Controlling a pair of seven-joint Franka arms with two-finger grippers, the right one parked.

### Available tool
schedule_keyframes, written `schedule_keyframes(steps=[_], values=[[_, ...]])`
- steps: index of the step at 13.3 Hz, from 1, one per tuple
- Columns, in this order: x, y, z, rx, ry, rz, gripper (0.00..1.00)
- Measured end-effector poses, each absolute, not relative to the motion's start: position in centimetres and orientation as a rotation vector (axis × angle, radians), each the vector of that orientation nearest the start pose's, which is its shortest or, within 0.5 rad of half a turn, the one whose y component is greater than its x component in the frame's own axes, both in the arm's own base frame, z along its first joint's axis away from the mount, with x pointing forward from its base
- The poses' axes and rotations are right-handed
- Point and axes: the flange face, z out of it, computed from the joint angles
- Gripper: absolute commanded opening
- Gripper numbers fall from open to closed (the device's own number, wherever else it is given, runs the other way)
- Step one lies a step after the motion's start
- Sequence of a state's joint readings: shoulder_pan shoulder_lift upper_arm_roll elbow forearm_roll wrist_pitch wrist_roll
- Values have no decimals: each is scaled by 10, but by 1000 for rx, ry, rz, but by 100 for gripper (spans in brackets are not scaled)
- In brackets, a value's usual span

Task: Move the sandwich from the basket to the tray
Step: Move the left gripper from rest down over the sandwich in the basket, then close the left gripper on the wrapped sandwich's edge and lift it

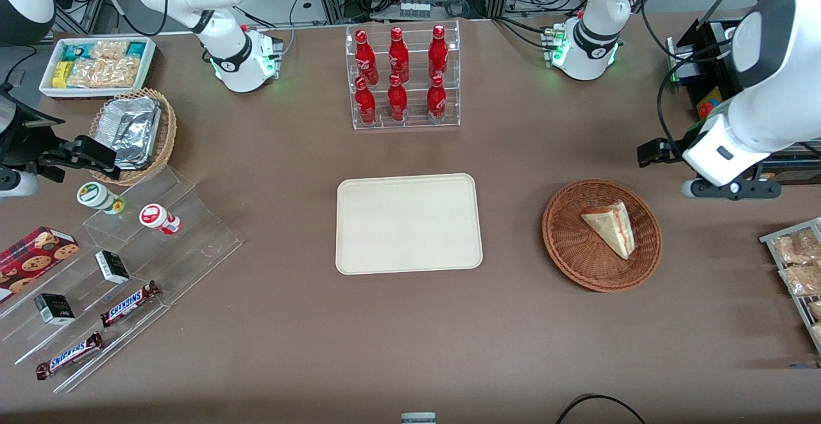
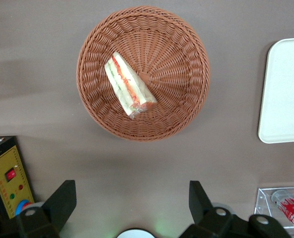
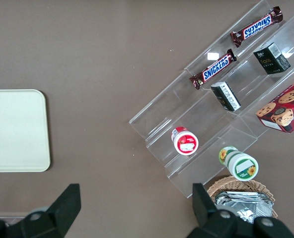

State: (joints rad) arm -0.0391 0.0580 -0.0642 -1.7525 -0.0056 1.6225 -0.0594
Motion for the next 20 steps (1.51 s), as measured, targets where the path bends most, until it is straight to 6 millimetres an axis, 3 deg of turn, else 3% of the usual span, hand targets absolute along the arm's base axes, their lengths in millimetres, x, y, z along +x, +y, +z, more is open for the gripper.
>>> schedule_keyframes(steps=[6,10,15,20], values=[[552,-55,427,-3129,60,238,100],[549,-53,385,-3135,55,202,100],[547,-48,354,-3140,10,156,100],[548,-39,349,-3111,-421,90,100]])
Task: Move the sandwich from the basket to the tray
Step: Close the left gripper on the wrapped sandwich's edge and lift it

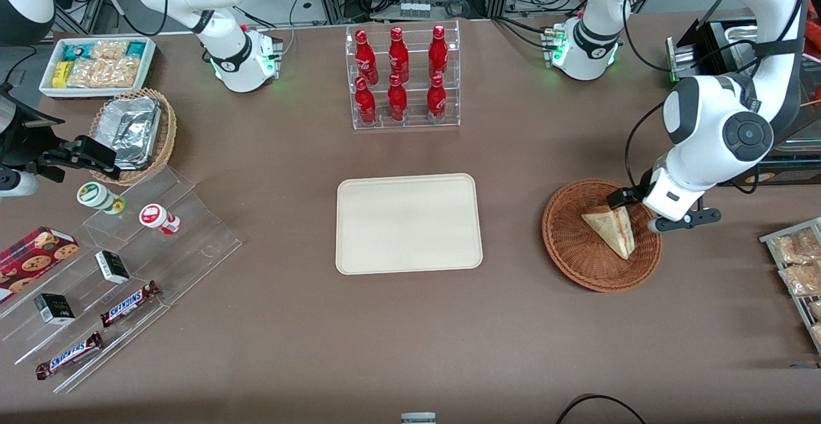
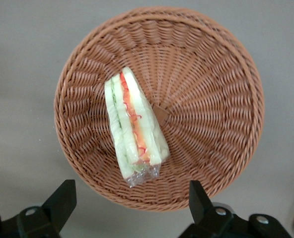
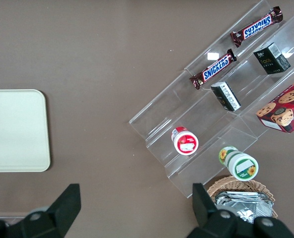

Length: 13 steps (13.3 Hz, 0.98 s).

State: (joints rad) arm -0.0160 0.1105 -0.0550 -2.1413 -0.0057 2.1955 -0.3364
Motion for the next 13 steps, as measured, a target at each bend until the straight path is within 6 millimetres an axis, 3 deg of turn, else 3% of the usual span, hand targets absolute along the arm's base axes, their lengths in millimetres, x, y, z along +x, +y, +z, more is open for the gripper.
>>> schedule_keyframes(steps=[6,13], values=[[544,-40,334,-3029,-858,28,100],[546,-40,296,-3000,-936,70,100]])
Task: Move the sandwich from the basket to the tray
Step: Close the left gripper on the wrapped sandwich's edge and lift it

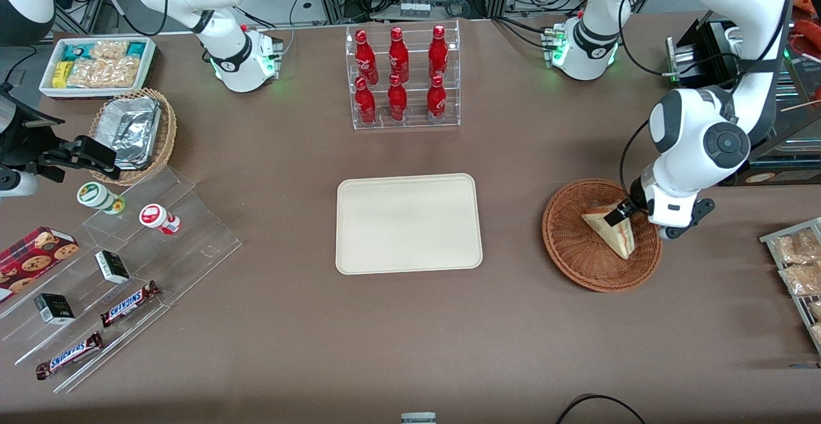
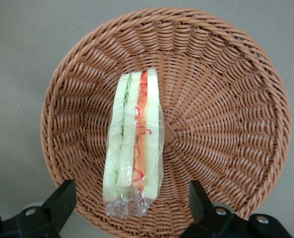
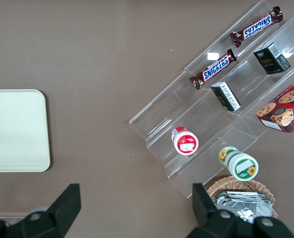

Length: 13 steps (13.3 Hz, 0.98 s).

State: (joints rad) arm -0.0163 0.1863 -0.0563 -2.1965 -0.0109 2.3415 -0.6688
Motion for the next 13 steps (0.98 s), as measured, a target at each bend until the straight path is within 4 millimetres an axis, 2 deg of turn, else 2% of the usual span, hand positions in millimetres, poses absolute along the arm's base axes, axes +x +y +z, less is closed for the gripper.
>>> schedule_keyframes(steps=[4,5,6,7,8,13], values=[[548,-40,267,-2991,-963,84,100],[548,-40,261,-2988,-966,93,95],[548,-40,257,-2985,-968,102,65],[548,-40,254,-2982,-975,107,28],[548,-40,253,-2976,-989,110,2],[548,-40,255,-2969,-998,120,0]])
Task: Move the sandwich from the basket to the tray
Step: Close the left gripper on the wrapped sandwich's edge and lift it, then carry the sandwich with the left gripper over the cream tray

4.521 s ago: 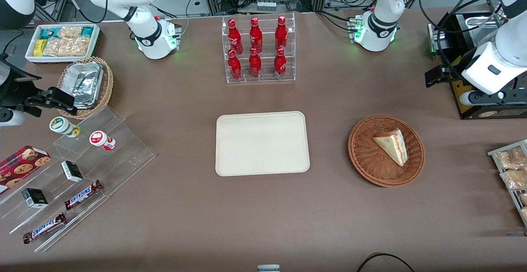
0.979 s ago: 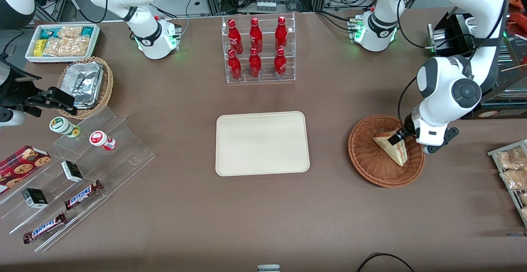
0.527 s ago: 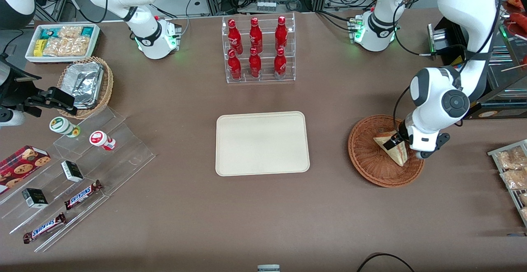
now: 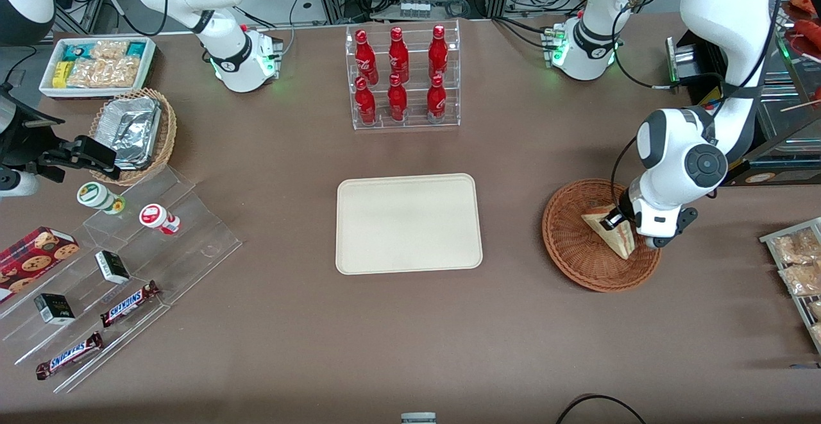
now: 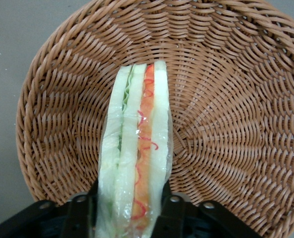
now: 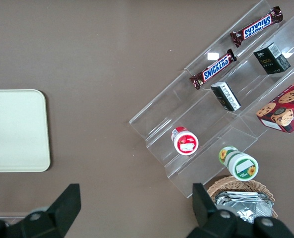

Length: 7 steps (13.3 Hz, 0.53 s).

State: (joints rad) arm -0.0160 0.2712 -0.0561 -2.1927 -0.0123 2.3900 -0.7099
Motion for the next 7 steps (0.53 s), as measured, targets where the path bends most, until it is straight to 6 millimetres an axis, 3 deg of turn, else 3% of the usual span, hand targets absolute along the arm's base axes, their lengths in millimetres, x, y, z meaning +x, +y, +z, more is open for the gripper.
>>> schedule_keyframes(steps=[3,7], values=[[552,-40,271,-2957,-991,164,0],[568,-51,319,-2949,-957,221,0]])
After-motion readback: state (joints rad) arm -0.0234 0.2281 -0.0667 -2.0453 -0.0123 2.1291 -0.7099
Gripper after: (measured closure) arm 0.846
